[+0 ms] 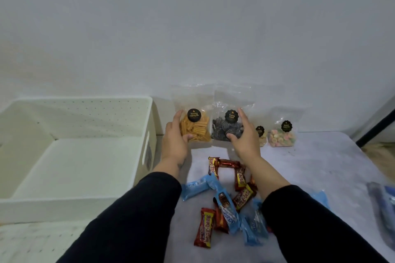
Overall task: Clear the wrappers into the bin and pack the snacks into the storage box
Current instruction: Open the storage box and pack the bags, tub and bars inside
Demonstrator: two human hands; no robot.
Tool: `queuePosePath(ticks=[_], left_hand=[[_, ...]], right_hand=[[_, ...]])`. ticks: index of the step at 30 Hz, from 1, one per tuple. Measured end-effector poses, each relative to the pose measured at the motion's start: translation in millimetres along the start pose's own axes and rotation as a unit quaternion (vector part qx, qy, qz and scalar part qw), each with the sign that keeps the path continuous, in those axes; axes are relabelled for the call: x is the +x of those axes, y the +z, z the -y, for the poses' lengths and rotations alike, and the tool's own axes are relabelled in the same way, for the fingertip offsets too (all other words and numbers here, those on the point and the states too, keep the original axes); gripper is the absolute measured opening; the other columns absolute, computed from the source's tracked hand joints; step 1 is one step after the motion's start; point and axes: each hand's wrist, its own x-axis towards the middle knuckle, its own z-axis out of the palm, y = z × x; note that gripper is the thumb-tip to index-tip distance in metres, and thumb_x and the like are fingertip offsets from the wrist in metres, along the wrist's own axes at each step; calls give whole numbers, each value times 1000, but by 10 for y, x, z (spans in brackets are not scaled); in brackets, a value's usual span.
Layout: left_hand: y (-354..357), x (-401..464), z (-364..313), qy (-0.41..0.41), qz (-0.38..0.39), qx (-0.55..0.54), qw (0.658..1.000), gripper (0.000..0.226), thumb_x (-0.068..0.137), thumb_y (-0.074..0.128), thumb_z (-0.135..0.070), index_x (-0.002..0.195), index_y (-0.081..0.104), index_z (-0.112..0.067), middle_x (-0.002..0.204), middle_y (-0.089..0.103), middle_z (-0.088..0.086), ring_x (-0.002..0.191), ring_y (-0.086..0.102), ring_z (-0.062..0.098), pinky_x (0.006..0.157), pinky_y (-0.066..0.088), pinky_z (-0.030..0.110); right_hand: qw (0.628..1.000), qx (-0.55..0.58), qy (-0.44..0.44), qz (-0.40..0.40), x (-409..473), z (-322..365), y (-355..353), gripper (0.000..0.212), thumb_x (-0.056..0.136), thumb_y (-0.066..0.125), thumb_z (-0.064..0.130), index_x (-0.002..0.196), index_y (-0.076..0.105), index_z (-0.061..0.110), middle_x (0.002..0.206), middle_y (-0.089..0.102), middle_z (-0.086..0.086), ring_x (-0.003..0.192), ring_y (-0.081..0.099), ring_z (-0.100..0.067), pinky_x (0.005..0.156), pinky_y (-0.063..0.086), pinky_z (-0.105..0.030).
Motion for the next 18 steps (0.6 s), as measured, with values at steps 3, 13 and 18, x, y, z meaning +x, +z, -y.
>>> queuePosePath(ticks=[3, 13, 18], left_hand=[[-201, -6, -285, 29, -19, 7, 999, 75, 87, 61, -5, 146, 25, -36, 131, 49, 6, 119, 50, 19, 99, 40, 36], [-1490, 203, -550, 89, -99, -4, 991, 78, 84, 66, -6, 143, 28, -40, 122, 52, 5, 109, 56, 24, 97, 46, 45], [-2294, 251, -76, 50, -121, -20, 991, 81, 82, 66, 0, 140, 29, -44, 117, 51, 1, 109, 58, 28, 98, 46, 50]], right_hand=[[1000, 15, -23, -8, 25, 314, -189, 86, 83, 68, 3, 147, 23, 40, 140, 46, -5, 127, 47, -23, 107, 41, -42], [990, 27, -137, -7, 38, 1584, -13, 88, 82, 71, 9, 148, 20, 40, 141, 47, -3, 126, 48, -23, 106, 42, -41], [983, 32, -176, 31, -164, 2160, 595, 88, 82, 70, 9, 149, 21, 37, 143, 46, -1, 130, 46, -21, 106, 38, -33]])
